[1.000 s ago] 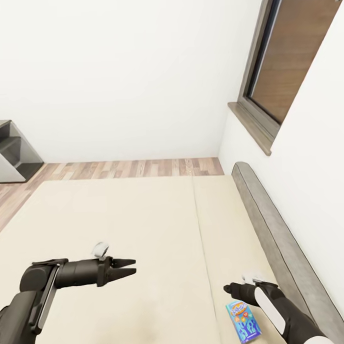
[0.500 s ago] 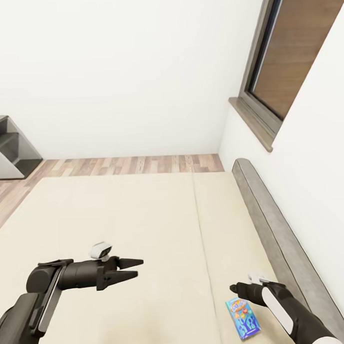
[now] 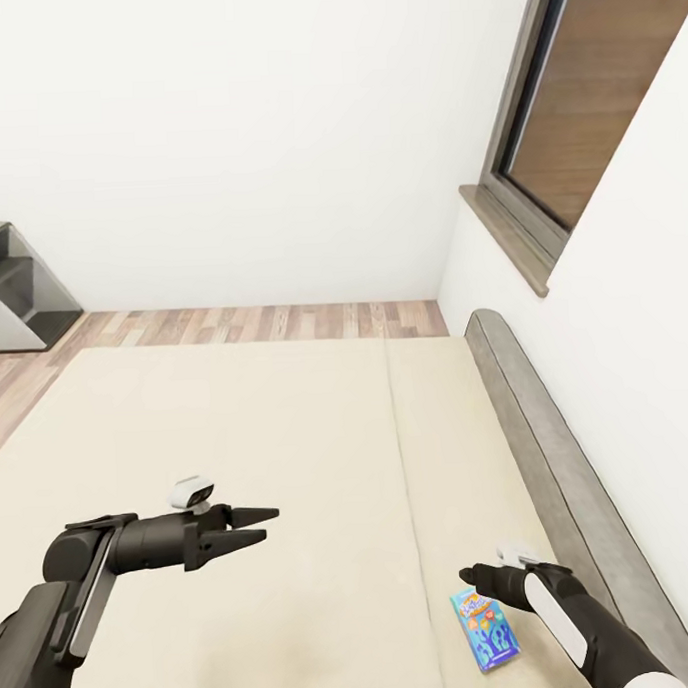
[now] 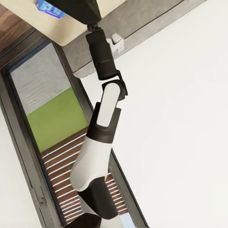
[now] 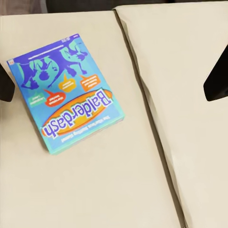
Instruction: Put all the toys in the child's room - the three board games (two on the bed and one on the table), the two jigsaw puzzles on the table, and the tennis ball on the table - inside the toy box on the table in the child's room.
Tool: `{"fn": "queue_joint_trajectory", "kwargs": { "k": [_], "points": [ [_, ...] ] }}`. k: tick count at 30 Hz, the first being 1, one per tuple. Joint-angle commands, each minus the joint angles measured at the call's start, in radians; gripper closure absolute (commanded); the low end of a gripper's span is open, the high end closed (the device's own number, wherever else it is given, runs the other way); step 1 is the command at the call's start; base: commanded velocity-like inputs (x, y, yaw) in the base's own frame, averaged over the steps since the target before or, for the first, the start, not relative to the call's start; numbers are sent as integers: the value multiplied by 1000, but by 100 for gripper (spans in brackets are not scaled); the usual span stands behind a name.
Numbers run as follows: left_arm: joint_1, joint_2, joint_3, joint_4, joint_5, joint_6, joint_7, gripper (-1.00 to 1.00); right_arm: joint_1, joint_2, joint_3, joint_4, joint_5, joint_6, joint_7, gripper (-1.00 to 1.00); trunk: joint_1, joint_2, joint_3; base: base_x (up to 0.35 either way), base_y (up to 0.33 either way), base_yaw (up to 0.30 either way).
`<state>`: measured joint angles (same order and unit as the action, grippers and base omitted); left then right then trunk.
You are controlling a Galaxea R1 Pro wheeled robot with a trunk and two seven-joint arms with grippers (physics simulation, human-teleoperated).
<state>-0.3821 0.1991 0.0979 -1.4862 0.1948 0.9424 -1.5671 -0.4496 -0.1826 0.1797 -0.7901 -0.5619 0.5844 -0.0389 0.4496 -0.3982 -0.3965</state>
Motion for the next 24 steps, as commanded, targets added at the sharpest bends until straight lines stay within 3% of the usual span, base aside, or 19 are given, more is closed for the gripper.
{"fn": "queue_joint_trajectory", "kwargs": {
  "k": [1, 10, 24],
  "points": [
    [-1, 0, 7, 0, 0, 10, -4, -100, -6, -2, 3, 0, -6, 4, -4, -100, 0, -2, -3, 0, 0, 0],
    [-1, -1, 28, 2, -1, 7, -4, -100, -78, -34, -5, 17, -6, 6, -4, -100, 0, -2, -18, 0, 0, 0],
    [-3, -5, 27, 3, -1, 6, -4, -100, -98, -30, 9, 18, -1, -5, -10, -100, 0, -2, -41, 0, 0, 0]
  ]
}}
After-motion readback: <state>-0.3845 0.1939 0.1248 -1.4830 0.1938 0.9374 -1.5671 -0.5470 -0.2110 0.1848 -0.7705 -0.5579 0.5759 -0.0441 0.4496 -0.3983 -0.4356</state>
